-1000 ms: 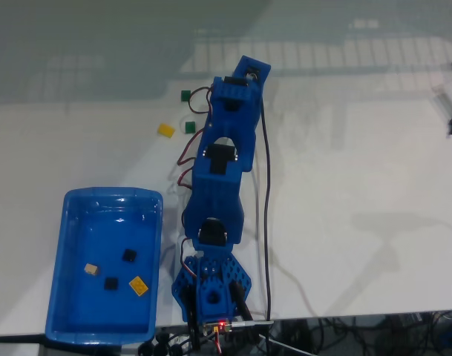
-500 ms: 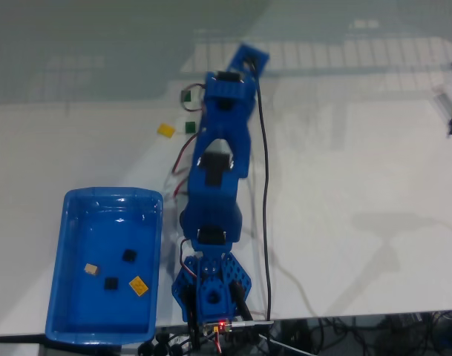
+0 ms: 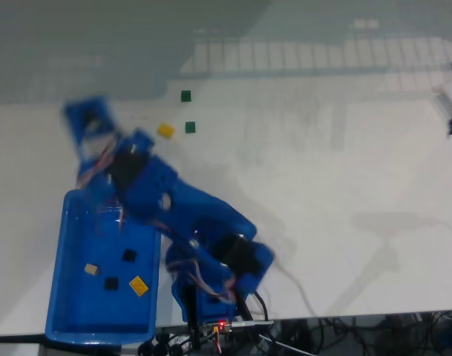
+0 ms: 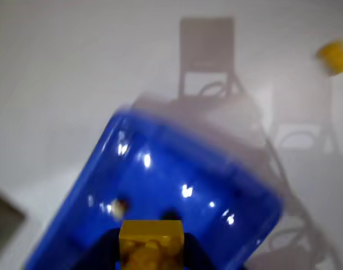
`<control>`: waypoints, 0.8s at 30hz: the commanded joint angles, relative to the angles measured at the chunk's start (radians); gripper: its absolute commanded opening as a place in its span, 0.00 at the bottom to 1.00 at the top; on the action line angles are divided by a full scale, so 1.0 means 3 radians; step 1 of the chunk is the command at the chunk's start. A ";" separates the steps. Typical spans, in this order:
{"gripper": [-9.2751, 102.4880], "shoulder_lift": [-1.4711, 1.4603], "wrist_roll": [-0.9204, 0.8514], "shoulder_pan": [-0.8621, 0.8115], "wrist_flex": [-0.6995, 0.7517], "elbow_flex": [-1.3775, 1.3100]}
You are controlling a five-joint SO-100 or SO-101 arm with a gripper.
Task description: Pick up all the lego then put into the bin
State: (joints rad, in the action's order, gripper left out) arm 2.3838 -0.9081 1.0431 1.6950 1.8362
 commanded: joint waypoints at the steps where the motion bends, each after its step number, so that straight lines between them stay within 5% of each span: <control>1: 0.09 0.0215 0.0102 0.0941 0.0240 0.0061; 6: 0.11 0.0276 0.0159 0.1268 0.0337 0.0322; 10: 0.28 0.0281 0.0118 0.1191 0.0337 0.0394; 15: 0.37 0.0261 0.0087 0.0972 0.0312 0.0353; 20: 0.41 0.0000 -0.0056 0.0215 0.0179 0.0092; 24: 0.41 -0.0481 -0.0046 -0.0997 -0.0153 -0.0455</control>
State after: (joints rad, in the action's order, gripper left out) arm 2.2872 -0.9189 0.9894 1.7073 1.8147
